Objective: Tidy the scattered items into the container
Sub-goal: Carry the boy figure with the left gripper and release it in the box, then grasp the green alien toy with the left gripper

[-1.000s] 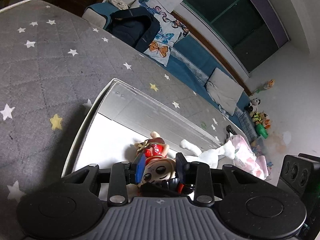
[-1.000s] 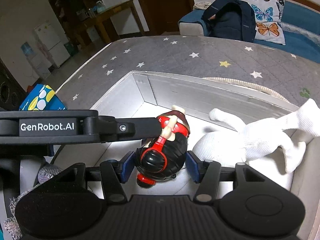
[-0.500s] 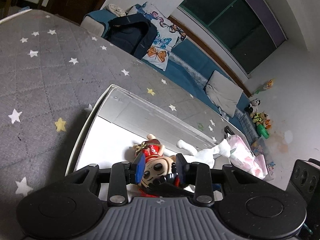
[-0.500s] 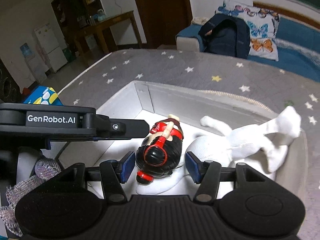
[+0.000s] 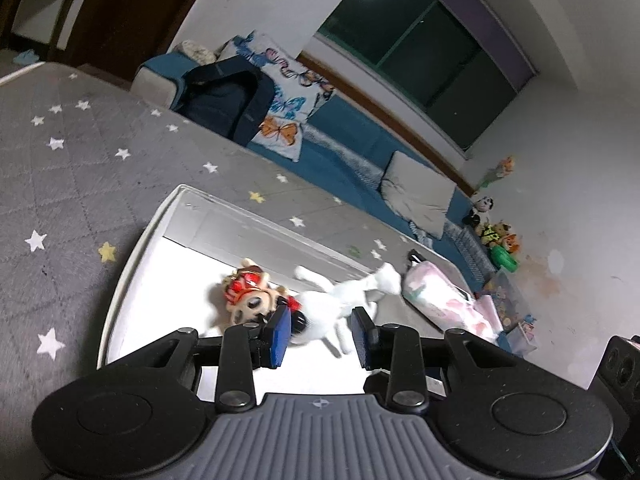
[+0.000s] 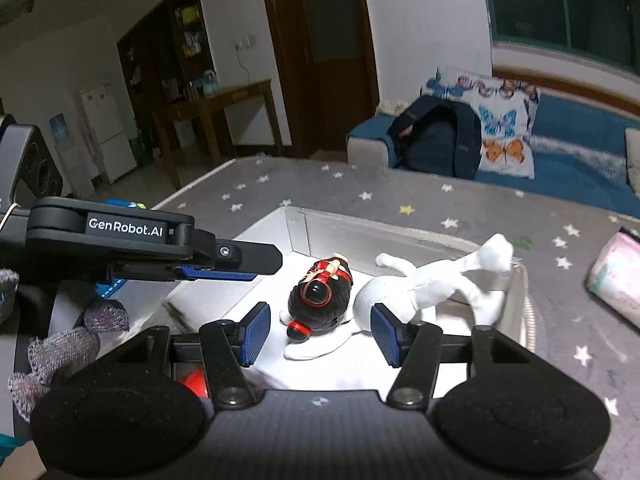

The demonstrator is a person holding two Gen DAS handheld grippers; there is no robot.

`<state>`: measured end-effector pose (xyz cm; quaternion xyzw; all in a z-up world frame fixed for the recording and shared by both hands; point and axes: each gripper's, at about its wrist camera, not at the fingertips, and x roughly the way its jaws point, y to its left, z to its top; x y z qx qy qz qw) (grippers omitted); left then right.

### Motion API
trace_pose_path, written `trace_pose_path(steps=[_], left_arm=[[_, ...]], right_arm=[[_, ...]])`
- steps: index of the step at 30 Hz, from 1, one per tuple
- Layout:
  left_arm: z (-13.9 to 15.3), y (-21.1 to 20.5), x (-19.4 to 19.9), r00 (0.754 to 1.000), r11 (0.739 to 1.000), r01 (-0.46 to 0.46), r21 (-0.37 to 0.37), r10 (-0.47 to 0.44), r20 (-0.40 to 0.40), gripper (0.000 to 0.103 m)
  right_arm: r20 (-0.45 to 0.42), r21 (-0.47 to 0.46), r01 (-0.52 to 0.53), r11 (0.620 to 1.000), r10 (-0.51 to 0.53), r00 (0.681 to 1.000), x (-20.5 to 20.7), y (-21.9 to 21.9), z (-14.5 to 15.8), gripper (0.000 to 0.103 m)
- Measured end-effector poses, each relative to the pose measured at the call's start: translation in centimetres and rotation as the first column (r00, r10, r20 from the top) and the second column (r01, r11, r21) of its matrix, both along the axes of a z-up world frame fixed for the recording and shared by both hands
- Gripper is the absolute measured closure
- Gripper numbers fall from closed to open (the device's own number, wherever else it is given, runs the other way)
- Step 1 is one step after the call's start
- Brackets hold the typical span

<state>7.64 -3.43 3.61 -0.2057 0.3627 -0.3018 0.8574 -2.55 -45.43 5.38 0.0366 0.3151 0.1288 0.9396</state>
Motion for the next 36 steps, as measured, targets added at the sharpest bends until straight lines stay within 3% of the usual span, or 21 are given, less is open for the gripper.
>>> trace_pose_path(steps=[7,13,23,36], left_arm=[[1.1,-0.1,-4.4,0.997,0.999,0.045,-0.010,-0.045,0.069,0.068],[0.3,-1.1,-7.3,0.991,0.994,0.106,0.007,-0.106,0.076,0.068],[-4.2,-3.0,-7.2,0.986,0.987,0.162,0.004,-0.162,-0.043,0.068],[-5.6,-4.8,-6.9,0.974,0.978,0.210,-0.002,-0.209,-0.089,0.068]], right_arm=[[0.064,-0.017,0.013,1.000,-0.012,0.998,-5.2,-0.2,0.4,0.046],[0.040,-0.018,0.042,0.999,-0.041,0.998,-8.2,-0.3,-1.5,0.046],[-0.043,0.003,0.100,0.995,-0.100,0.994,-10.1,-1.5,-5.4,0.046],[-0.089,0.061,0.137,0.989,-0.132,0.987,-8.9,-1.7,-7.6,0.046]])
